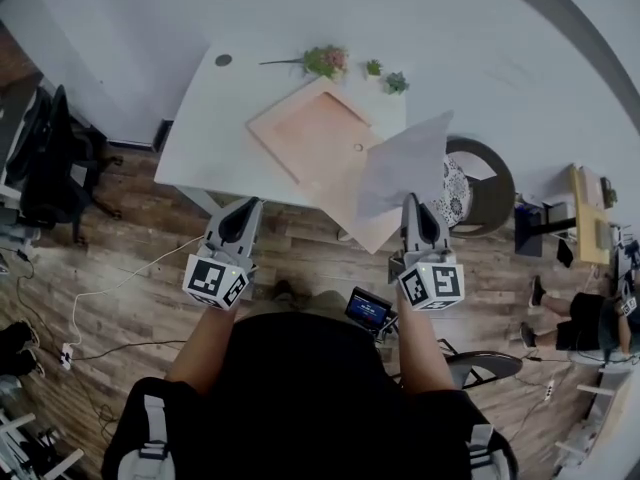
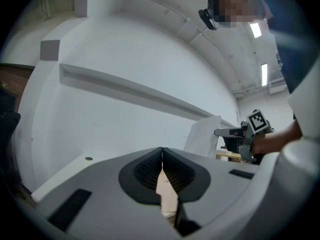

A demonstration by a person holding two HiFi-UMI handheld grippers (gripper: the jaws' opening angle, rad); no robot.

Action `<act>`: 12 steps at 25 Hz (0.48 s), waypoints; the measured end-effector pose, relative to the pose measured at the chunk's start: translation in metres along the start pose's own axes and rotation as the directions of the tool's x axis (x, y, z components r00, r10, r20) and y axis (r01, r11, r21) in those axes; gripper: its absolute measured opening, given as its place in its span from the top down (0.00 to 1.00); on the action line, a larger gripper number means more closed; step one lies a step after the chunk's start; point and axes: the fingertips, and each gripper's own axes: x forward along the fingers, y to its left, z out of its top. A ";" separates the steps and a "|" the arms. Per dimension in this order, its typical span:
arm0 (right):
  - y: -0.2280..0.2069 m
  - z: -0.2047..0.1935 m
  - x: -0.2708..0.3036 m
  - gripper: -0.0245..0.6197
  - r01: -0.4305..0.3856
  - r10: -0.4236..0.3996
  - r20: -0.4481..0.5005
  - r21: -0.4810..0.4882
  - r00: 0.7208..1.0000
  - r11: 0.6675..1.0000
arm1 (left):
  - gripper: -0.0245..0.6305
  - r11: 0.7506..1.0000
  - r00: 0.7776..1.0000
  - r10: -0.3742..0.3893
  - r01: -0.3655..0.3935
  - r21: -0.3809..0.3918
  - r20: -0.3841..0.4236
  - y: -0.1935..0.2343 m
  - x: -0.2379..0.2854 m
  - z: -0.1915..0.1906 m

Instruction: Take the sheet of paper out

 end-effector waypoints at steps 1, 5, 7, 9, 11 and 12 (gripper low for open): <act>0.005 0.002 -0.005 0.94 -0.009 0.009 0.007 -0.028 1.000 1.000 | 0.96 1.000 1.000 0.002 -0.002 0.000 0.002 -0.003 -0.004 0.002; 0.017 0.004 -0.028 0.94 -0.051 0.053 0.014 -0.094 0.999 0.994 | 0.96 1.000 1.000 0.017 -0.017 0.012 0.006 -0.019 -0.018 0.008; 0.017 0.004 -0.043 0.94 -0.067 0.069 0.023 -0.081 0.997 0.994 | 0.96 1.000 1.000 0.022 -0.022 0.016 0.007 -0.031 -0.024 0.010; 0.012 0.003 -0.062 0.94 -0.069 0.071 0.030 -0.058 0.997 0.996 | 0.96 0.999 1.000 0.025 -0.025 0.020 0.006 -0.047 -0.030 0.012; 0.006 0.000 -0.086 0.94 -0.066 0.067 0.020 -0.057 0.998 0.996 | 0.96 0.999 1.000 0.030 -0.030 0.019 0.001 -0.068 -0.038 0.010; 0.003 -0.002 -0.100 0.94 -0.065 0.066 0.014 -0.059 0.998 0.996 | 0.96 0.999 0.999 0.033 -0.033 0.015 -0.001 -0.079 -0.042 0.008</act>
